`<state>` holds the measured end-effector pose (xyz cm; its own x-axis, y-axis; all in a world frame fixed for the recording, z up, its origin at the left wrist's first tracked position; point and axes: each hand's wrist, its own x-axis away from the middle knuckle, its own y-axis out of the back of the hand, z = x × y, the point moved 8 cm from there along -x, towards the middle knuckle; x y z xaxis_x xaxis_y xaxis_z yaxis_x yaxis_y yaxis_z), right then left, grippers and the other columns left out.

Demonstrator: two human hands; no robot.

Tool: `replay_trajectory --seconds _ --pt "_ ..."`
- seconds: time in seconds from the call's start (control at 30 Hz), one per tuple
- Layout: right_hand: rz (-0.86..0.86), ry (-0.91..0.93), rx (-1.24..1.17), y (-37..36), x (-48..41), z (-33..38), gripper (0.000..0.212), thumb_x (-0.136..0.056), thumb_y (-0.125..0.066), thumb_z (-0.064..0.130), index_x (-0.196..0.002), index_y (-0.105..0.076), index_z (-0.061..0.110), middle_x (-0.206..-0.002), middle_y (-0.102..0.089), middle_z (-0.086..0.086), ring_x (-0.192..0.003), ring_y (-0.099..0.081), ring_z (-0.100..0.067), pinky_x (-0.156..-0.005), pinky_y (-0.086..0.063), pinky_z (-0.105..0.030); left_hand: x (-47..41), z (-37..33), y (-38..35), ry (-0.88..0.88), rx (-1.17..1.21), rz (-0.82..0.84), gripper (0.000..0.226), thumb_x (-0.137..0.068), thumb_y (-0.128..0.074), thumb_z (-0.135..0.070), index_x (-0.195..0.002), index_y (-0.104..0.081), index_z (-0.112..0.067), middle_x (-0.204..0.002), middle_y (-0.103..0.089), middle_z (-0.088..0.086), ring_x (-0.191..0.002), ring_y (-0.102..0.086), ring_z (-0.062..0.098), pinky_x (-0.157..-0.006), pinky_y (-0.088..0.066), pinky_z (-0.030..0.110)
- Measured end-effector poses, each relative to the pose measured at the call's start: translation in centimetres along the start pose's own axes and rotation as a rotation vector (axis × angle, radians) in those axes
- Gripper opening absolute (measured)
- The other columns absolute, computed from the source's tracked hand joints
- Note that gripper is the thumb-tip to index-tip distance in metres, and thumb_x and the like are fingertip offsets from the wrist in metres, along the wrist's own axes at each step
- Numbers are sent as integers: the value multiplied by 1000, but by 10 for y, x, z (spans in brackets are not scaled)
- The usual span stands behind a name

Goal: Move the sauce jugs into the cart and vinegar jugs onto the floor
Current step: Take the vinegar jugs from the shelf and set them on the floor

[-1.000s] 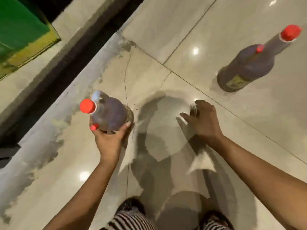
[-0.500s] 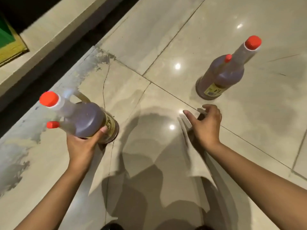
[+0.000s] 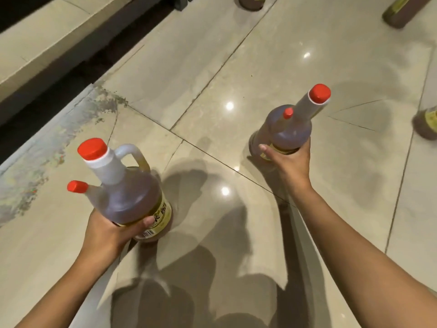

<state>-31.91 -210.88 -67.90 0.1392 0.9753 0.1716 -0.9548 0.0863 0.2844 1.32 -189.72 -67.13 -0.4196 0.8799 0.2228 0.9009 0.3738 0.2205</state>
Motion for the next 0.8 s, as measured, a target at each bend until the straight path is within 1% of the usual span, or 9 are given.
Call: replay_trajectory --seconds 0.1,0.2,0.3,0.43,0.5,0.6,0.67,0.73,0.8 --pt "-49 19 -55 -5 -1 6 74 -65 -82 0 -128 -43 9 -110 -61 1 -85 -62 10 -63 -48 -7 -6 2 -7 32 155 5 85 -34 -86 -47 -110 -60 -21 -103 -71 -2 -92 -68 8 -73 -55 17" --pt "-127 5 21 -2 -3 7 73 -60 -87 15 -122 -49 19 -106 -62 14 -90 -61 9 -70 -47 -6 -12 6 -10 67 255 -9 75 -36 -85 -39 -105 -63 -19 -98 -73 0 -88 -69 12 -72 -56 21" --pt "-118 -90 -32 -2 14 10 67 -61 -86 22 -120 -54 18 -108 -67 4 -91 -66 -4 -73 -53 -17 -7 -3 -14 116 319 -8 72 -38 -87 -43 -103 -67 -21 -99 -73 3 -91 -69 21 -75 -58 30" --pt "-17 -323 -16 9 78 23 58 -50 -83 31 -104 -63 20 -91 -72 0 -77 -69 -15 -65 -55 -31 26 -57 -2 180 351 17 50 -47 -76 -30 -96 -71 -27 -94 -73 3 -87 -70 24 -72 -58 34" --pt "68 -389 34 25 115 45 43 -54 -81 27 -93 -65 24 -81 -71 3 -69 -66 -17 -59 -52 -30 47 -98 9 237 326 43 55 -41 -83 -39 -94 -71 -27 -91 -74 3 -83 -70 22 -67 -58 32" --pt "63 -516 20 63 166 99 25 -71 -75 5 -87 -64 21 -74 -68 5 -71 -65 -19 -54 -50 -18 81 -178 30 296 231 67 73 -29 -86 -60 -92 -71 -26 -89 -74 3 -82 -71 22 -65 -58 27" --pt "160 -522 77 82 199 152 40 -60 -83 16 -94 -64 21 -82 -70 6 -77 -68 -16 -61 -53 -19 106 -236 43 326 211 100 65 -30 -86 -57 -87 -74 -30 -87 -75 0 -83 -71 20 -65 -57 24" --pt "218 -554 117 105 229 209 72 -43 -89 35 -108 -61 23 -96 -71 4 -87 -69 -16 -76 -57 -32 130 -300 54 327 200 112 59 -32 -86 -52 -85 -74 -31 -85 -75 -2 -83 -71 18 -67 -57 25" --pt "209 -565 112 133 255 275 78 -48 -91 27 -118 -57 20 -104 -69 3 -94 -67 -16 -83 -54 -33 158 -364 62 328 188 112 47 -41 -81 -45 -86 -74 -32 -84 -75 -4 -83 -70 17 -71 -56 28"
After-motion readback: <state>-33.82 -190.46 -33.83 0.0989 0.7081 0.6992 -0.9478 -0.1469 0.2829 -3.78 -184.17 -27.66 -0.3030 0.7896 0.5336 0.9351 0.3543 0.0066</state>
